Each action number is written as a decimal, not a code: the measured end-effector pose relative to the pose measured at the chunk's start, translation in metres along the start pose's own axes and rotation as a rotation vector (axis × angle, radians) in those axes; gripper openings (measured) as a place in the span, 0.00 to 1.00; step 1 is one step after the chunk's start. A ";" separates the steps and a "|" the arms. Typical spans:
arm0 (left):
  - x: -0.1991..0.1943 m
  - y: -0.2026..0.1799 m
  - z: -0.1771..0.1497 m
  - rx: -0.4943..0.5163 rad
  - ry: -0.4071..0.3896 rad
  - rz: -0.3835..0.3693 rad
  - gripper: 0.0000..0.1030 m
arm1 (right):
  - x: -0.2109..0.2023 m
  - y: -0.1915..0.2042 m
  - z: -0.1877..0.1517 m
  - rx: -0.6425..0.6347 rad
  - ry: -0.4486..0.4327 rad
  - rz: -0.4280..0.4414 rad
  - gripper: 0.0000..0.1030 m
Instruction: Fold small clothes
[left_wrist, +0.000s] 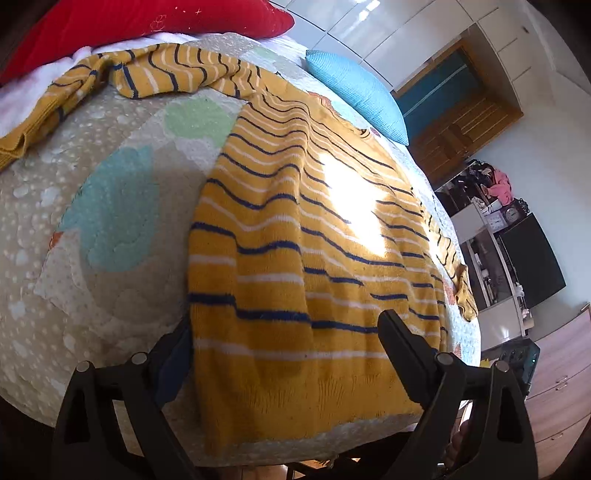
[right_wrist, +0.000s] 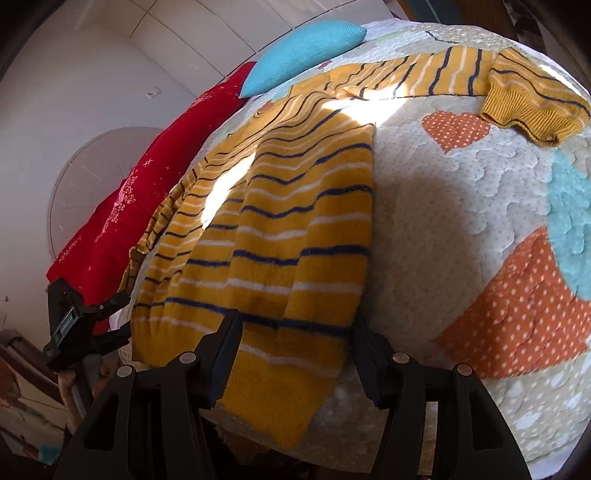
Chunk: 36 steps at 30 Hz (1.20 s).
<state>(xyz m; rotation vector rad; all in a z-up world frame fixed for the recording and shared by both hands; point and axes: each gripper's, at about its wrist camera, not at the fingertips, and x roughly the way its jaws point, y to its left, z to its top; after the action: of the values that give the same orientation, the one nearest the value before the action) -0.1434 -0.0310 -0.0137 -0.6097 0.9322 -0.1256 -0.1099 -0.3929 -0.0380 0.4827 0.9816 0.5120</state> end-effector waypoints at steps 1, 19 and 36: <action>0.000 -0.002 -0.001 0.000 -0.002 0.023 0.58 | 0.001 0.005 -0.005 0.003 -0.015 -0.022 0.59; -0.049 0.009 -0.037 -0.043 0.039 0.159 0.18 | -0.055 -0.001 -0.023 -0.025 0.030 -0.071 0.12; -0.052 -0.051 0.005 0.087 -0.100 0.189 0.64 | -0.019 -0.071 0.094 -0.452 -0.080 -0.745 0.06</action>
<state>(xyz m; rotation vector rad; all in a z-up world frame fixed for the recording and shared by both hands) -0.1629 -0.0529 0.0535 -0.4407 0.8785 0.0330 -0.0234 -0.4739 -0.0233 -0.2729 0.8592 0.0275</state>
